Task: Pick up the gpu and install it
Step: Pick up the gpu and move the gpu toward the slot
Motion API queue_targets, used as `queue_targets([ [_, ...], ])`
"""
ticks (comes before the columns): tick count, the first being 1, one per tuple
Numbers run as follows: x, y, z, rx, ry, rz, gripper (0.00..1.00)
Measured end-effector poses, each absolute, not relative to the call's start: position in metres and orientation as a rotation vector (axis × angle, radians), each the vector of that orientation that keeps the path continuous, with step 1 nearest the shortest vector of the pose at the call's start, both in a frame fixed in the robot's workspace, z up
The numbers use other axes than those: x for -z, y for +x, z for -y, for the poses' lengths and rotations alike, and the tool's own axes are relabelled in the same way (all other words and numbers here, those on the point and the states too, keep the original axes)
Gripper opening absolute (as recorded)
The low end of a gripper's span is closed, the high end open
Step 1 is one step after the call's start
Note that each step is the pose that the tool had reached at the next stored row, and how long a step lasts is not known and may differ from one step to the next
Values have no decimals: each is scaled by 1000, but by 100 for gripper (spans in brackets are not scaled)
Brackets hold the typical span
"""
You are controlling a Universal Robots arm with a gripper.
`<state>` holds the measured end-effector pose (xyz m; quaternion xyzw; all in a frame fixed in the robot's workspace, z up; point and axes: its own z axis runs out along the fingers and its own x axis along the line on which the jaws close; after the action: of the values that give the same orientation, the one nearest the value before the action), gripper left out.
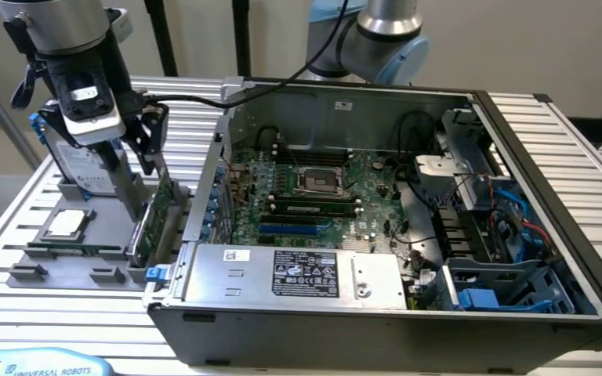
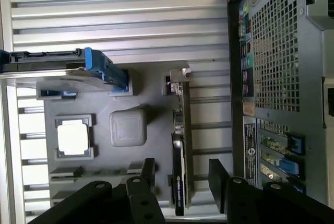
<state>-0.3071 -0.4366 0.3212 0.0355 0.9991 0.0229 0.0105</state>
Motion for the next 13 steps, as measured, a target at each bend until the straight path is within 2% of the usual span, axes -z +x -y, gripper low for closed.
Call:
queue_targets([
  [13,-298,-307,440,-72,110,-3118,54],
])
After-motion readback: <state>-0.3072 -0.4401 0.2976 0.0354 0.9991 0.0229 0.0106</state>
